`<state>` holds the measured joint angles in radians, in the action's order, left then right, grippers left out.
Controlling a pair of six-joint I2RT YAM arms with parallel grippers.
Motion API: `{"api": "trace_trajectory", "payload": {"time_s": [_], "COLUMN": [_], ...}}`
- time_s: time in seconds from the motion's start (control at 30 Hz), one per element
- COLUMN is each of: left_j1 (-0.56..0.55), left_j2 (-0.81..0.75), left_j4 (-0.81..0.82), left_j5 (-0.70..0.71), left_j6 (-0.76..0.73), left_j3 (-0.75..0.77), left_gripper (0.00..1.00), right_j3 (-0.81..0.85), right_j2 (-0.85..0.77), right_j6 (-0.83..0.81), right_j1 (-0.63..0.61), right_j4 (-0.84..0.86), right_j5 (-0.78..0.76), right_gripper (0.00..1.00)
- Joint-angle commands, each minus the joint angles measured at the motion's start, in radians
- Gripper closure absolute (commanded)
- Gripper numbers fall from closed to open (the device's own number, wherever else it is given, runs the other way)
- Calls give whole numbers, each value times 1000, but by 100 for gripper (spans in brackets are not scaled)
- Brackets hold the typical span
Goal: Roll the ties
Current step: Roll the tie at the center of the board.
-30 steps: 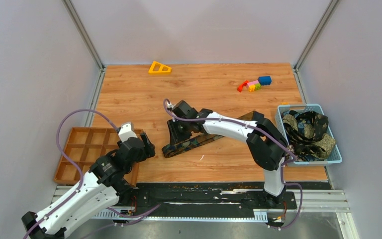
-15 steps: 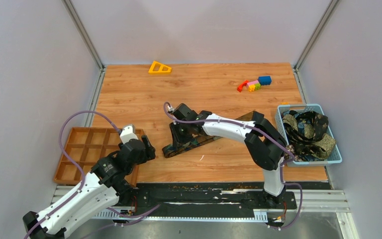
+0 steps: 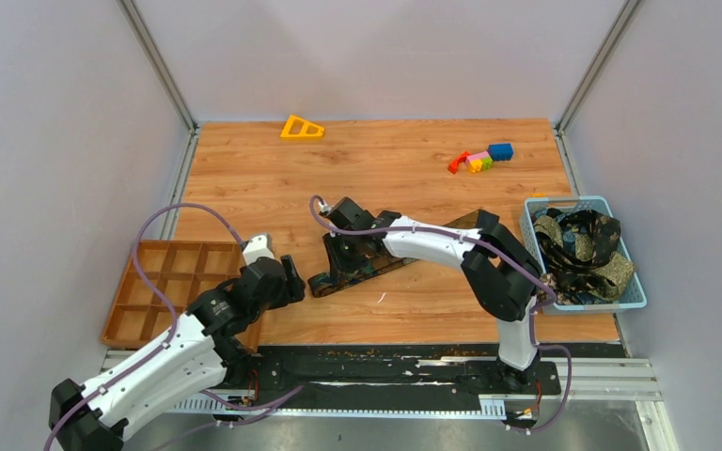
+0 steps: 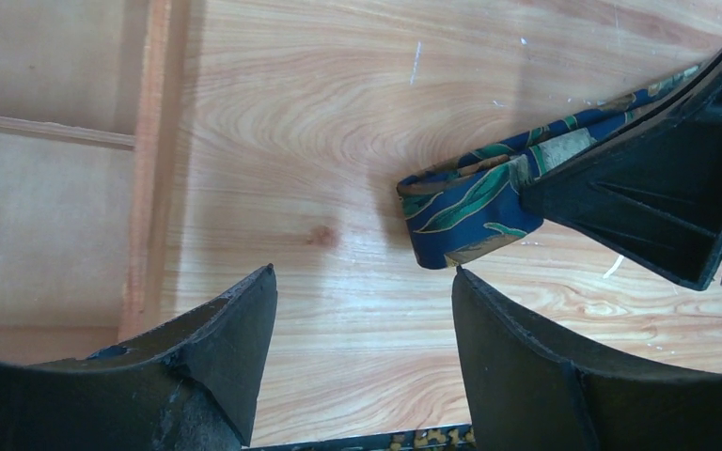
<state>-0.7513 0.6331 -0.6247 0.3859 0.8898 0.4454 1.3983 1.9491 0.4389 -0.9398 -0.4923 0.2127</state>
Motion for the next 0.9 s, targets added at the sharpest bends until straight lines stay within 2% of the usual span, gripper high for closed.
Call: {"api": "trace_trajectory", "payload": {"time_s": [0.0,0.33,0.7,0.87], "left_j1": [3,4,31,33], "left_j2": [53,174,406,474], "left_j4": [106,229,360,381], "left_j5": [-41,-77,-134,-136], "left_j6": [-17,-12,-51,-55], "left_j3": [-5,-6,25,37], "left_gripper": [25,28,33,35], "right_j3": [-17,-32,-43,-30], "right_j2": [15,43,24,4], "right_j6": [-15,-25,-33,-32], "right_j1": [3,11,32,32], "right_j4": [55,75,77,74], "right_j5": [-8,-9,-9,11], "right_gripper": [82,82,83,75]}}
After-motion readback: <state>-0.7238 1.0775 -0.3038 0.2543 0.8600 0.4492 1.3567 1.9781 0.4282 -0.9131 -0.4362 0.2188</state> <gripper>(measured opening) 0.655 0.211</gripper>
